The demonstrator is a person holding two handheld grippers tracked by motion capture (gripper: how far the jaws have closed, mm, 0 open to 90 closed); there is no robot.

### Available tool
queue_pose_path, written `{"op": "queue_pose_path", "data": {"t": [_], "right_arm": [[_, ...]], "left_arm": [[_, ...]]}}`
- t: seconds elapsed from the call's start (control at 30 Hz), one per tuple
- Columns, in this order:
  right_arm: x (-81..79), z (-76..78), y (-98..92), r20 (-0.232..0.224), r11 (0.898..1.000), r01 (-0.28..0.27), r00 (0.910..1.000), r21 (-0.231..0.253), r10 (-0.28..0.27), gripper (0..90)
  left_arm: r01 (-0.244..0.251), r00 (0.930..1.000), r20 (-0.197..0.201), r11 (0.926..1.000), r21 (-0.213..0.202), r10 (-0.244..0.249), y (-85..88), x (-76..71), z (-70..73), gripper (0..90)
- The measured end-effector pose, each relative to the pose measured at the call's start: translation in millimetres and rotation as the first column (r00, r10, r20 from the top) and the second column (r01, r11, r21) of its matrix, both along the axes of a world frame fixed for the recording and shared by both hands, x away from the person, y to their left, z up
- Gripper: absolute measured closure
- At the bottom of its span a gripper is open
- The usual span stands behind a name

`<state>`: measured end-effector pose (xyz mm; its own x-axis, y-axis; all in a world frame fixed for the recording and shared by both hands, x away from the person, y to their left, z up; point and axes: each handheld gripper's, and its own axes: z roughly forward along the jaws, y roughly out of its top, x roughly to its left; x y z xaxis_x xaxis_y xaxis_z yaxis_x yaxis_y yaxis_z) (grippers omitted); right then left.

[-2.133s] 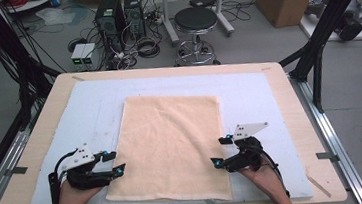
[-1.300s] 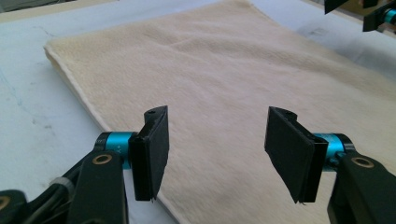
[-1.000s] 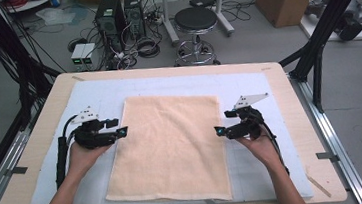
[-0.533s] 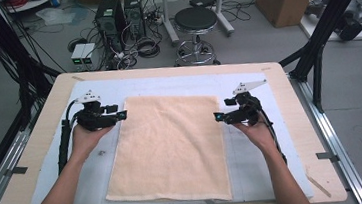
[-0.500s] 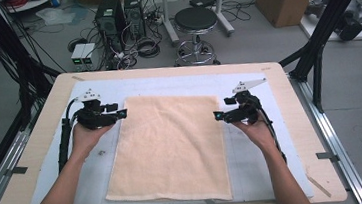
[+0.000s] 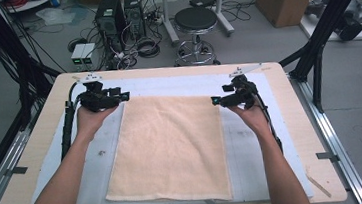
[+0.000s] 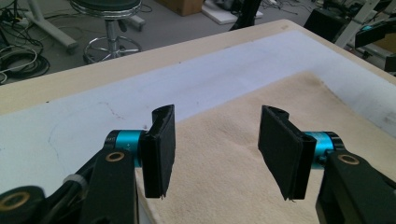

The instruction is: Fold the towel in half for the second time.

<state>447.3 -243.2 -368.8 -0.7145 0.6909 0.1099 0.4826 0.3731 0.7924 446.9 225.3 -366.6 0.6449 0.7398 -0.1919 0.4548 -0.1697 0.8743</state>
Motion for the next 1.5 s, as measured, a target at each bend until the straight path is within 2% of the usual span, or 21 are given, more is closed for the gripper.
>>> {"op": "queue_pose_path", "data": {"t": [0.1, 0.17, 0.23, 0.3, 0.37, 0.43, 0.53, 0.67, 0.83, 0.93, 1.0, 1.03, 1.1, 1.13, 1.17, 1.2, 1.23, 1.27, 1.3, 1.37, 1.5], "right_arm": [[7.5, -6.7, -1.0, -0.015, 0.999, 0.030, 0.9994, 0.014, -0.030, 23.6], [11.9, -13.6, -0.7, -0.044, 0.999, 0.047, 0.9980, 0.003, -0.046, 24.0], [16.4, -20.8, 0.4, -0.055, 0.998, 0.053, 0.9970, -0.013, -0.054, 24.1], [20.6, -28.1, 1.1, -0.083, 0.999, 0.054, 0.9951, 0.004, -0.054, 24.0], [23.8, -35.1, 2.0, -0.106, 0.998, 0.066, 0.9924, 0.017, -0.064, 24.0], [26.4, -40.2, 3.4, -0.103, 0.997, 0.080, 0.9914, -0.006, -0.080, 24.1], [29.6, -45.2, 2.5, -0.096, 0.994, 0.101, 0.9899, -0.036, -0.104, 26.1], [34.0, -52.0, -2.7, -0.109, 0.990, 0.140, 0.9837, -0.030, -0.143, 27.5], [37.9, -61.4, -3.2, -0.141, 0.988, 0.151, 0.9778, -0.037, -0.155, 31.4], [39.5, -66.3, -0.8, -0.149, 0.987, 0.150, 0.9764, -0.051, -0.156, 33.6], [39.9, -70.0, 1.3, -0.156, 0.986, 0.155, 0.9743, -0.061, -0.163, 33.9], [40.1, -69.8, 1.7, -0.157, 0.986, 0.162, 0.9732, -0.050, -0.168, 35.2], [40.8, -69.9, 2.7, -0.155, 0.987, 0.157, 0.9745, -0.045, -0.162, 43.5], [40.9, -69.8, 3.9, -0.151, 0.987, 0.154, 0.9756, -0.046, -0.159, 50.4], [40.6, -70.2, 6.8, -0.152, 0.989, 0.142, 0.9775, -0.042, -0.147, 53.5], [40.6, -70.4, 9.3, -0.143, 0.989, 0.140, 0.9790, -0.053, -0.146, 57.5], [40.8, -70.3, 10.6, -0.142, 0.989, 0.139, 0.9791, -0.051, -0.145, 65.2], [41.0, -70.6, 10.9, -0.167, 0.991, 0.128, 0.9774, -0.025, -0.130, 72.0], [41.0, -70.7, 11.4, -0.171, 0.992, 0.127, 0.9769, -0.020, -0.128, 75.9], [40.5, -69.3, 12.2, -0.174, 0.992, 0.127, 0.9765, -0.012, -0.127, 79.5], [39.3, -62.8, 10.1, -0.175, 0.992, 0.128, 0.9768, 0.014, -0.124, 81.3]], "left_arm": [[-0.010, 1.0000, 0.000, 0.9992, 0.039, 0.010, -0.2, 7.6, -10.2, 48.3], [-0.040, 0.9992, -0.003, 0.9977, 0.054, 0.040, 1.6, 12.7, -16.6, 50.2], [-0.072, 0.9970, -0.022, 0.9952, 0.066, 0.074, 4.4, 17.7, -23.3, 50.8], [-0.109, 0.9931, -0.032, 0.9891, 0.098, 0.113, 4.9, 21.4, -29.3, 51.0], [-0.125, 0.9898, -0.057, 0.9880, 0.091, 0.130, 6.2, 26.2, -36.6, 51.2], [-0.136, 0.9873, -0.073, 0.9877, 0.077, 0.141, 5.2, 29.8, -42.3, 51.3], [-0.155, 0.9836, -0.078, 0.9834, 0.094, 0.162, 0.4, 33.6, -50.7, 51.6], [-0.171, 0.9800, -0.083, 0.9791, 0.109, 0.181, -5.4, 38.0, -60.3, 50.6], [-0.197, 0.9698, -0.121, 0.9728, 0.121, 0.212, -10.1, 41.4, -69.8, 50.7], [-0.201, 0.9613, -0.169, 0.9733, 0.112, 0.218, -11.8, 43.4, -75.6, 49.9], [-0.204, 0.9597, -0.173, 0.9725, 0.112, 0.222, -13.3, 43.9, -78.0, 49.0], [-0.210, 0.9581, -0.174, 0.9715, 0.110, 0.227, -13.4, 44.2, -78.2, 50.5], [-0.232, 0.9520, -0.178, 0.9666, 0.108, 0.249, -14.1, 44.4, -78.0, 56.0], [-0.215, 0.9544, -0.191, 0.9723, 0.093, 0.229, -13.5, 44.6, -78.3, 61.0], [-0.205, 0.9563, -0.194, 0.9748, 0.087, 0.219, -13.9, 44.6, -79.3, 68.1], [-0.206, 0.9561, -0.195, 0.9749, 0.086, 0.219, -14.2, 44.2, -79.3, 70.0], [-0.190, 0.9574, -0.209, 0.9796, 0.065, 0.200, -13.8, 44.4, -79.9, 74.7], [-0.193, 0.9560, -0.213, 0.9791, 0.064, 0.202, -14.0, 44.1, -79.8, 78.9], [-0.195, 0.9555, -0.214, 0.9790, 0.061, 0.203, -14.0, 43.9, -79.3, 80.1], [-0.201, 0.9552, -0.210, 0.9780, 0.057, 0.208, -14.4, 42.8, -76.9, 82.0], [-0.199, 0.9598, -0.192, 0.9788, 0.047, 0.205, -12.6, 41.2, -70.9, 82.9]]}}
